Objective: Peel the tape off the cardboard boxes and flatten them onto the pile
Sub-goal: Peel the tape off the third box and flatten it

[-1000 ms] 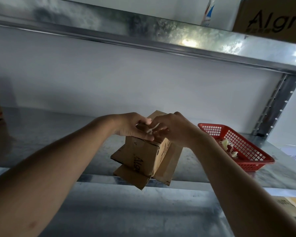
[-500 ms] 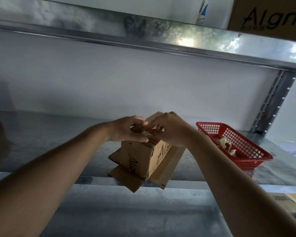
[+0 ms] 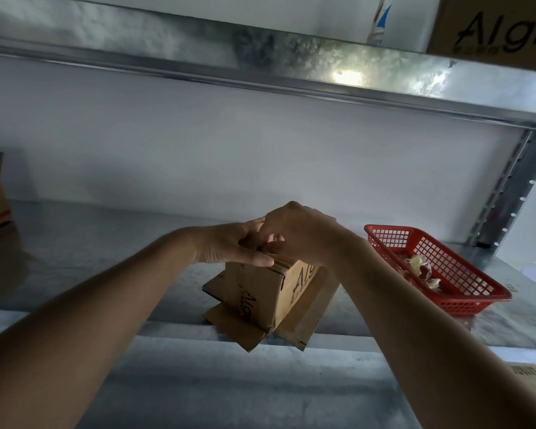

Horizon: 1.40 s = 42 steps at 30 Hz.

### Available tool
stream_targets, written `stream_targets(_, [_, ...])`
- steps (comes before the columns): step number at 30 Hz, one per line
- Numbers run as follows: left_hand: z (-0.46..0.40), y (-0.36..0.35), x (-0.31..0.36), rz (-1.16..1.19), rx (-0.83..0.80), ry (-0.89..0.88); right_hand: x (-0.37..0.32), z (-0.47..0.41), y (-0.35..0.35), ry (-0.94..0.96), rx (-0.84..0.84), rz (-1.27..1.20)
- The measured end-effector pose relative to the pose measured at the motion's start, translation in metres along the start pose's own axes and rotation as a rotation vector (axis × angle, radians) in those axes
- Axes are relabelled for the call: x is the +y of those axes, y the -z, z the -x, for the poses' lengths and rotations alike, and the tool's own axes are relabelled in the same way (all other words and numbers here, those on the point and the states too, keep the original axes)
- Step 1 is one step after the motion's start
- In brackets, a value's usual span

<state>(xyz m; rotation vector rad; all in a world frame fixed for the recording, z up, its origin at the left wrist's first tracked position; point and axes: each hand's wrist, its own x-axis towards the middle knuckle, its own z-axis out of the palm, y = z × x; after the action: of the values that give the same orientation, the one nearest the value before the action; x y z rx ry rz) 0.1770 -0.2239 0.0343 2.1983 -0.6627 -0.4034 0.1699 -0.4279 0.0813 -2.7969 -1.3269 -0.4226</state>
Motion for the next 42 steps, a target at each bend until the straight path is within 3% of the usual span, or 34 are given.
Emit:
stream_targets(13, [-0.001,0.0,-0.006,0.01,0.063,0.009,0.014,0.01,-0.013,0.097,0.091,-0.082])
stream_targets(30, [0.005,-0.001,0.002,0.036,0.059,0.005,-0.003,0.001,0.004,0.09,-0.07,0.184])
stream_targets(42, [-0.003,0.002,-0.012,0.029,0.081,0.014,0.009,0.001,-0.006,0.08,-0.029,0.099])
